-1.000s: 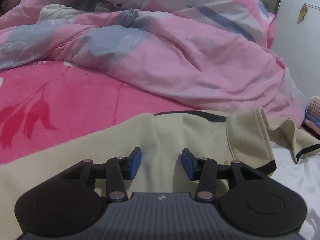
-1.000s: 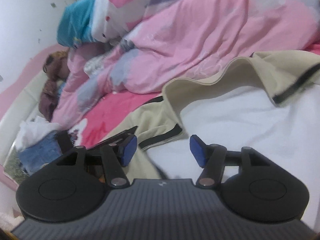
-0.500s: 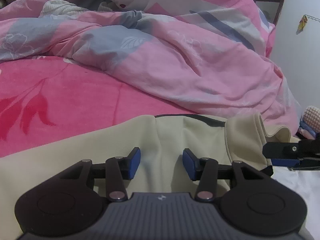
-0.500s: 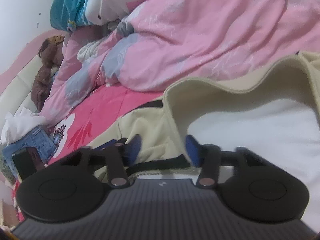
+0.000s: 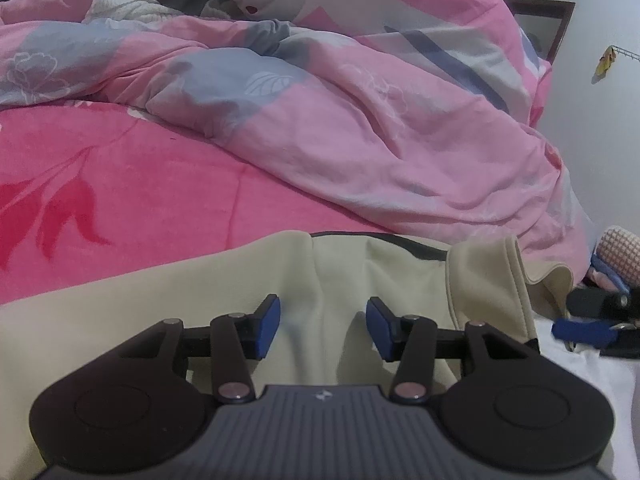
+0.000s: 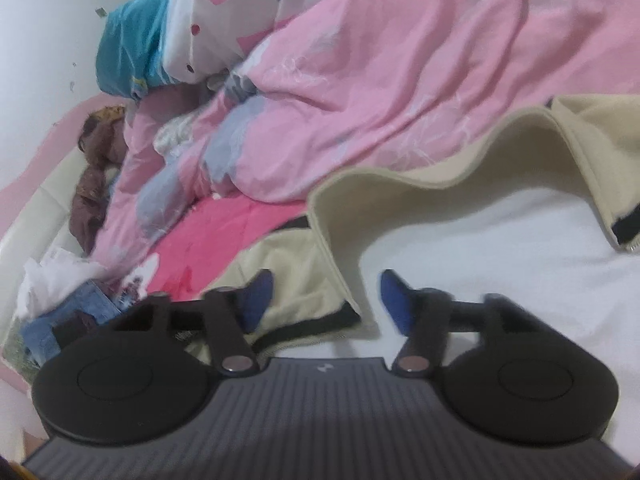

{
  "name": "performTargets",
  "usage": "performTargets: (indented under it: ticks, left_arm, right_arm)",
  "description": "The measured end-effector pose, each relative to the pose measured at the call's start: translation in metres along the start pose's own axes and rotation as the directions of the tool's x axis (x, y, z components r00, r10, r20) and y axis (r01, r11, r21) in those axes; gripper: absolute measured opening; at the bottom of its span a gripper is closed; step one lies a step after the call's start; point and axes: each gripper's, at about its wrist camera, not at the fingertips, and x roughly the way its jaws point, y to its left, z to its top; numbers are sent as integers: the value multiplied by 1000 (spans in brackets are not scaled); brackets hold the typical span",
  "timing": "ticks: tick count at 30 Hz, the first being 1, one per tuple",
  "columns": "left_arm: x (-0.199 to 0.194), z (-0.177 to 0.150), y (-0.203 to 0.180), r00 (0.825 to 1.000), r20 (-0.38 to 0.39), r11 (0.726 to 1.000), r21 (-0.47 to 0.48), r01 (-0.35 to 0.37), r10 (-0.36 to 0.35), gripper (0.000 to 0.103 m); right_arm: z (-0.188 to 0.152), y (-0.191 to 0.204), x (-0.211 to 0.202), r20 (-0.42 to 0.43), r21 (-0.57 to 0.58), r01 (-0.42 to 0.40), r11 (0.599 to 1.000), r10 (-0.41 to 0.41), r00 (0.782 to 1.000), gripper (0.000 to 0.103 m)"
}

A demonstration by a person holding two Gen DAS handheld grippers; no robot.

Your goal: Fold clothes

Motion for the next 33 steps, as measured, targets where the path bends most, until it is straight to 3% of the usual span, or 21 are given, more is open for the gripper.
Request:
performTargets:
  ticks: [4, 7, 11, 14, 20, 25, 31, 33]
  left_arm:
    - [-1, -1, 0, 1000, 4, 1000, -3, 1, -1, 49]
    - [-1, -1, 0, 1000, 5, 1000, -4, 1, -1, 49]
    - [-4, 0, 2, 1000, 23, 1000, -25, -14, 14, 49]
    - [-6, 1, 4, 999, 36, 999, -37, -30, 32, 49]
    - [-8, 2, 2, 997, 51, 998, -28, -57, 58, 49]
    - [-8, 1, 2, 996, 56, 997, -24, -71, 72, 49]
    - [-6, -1, 0, 995, 58, 997, -10, -79, 79, 49]
    - [-6, 0, 1, 995, 58, 997, -13, -77, 78, 49]
  right_arm:
    - [-8, 0, 24, -41, -39, 37, 999, -39, 998, 58]
    - [-6, 7, 34, -42, -97, 81, 992, -85, 995, 5]
    - [10, 26, 25, 41, -212, 167, 963, -162, 986, 5]
    - [33, 36, 22, 109, -306, 245, 920, -222, 969, 5]
    - [63, 57, 49, 190, -506, 360, 784, -305, 933, 5]
    - [61, 65, 90, 203, -620, 404, 673, -360, 911, 5]
    - [41, 41, 135, 184, -665, 433, 609, -428, 885, 7]
    - [42, 38, 132, 195, -644, 433, 631, -412, 890, 9]
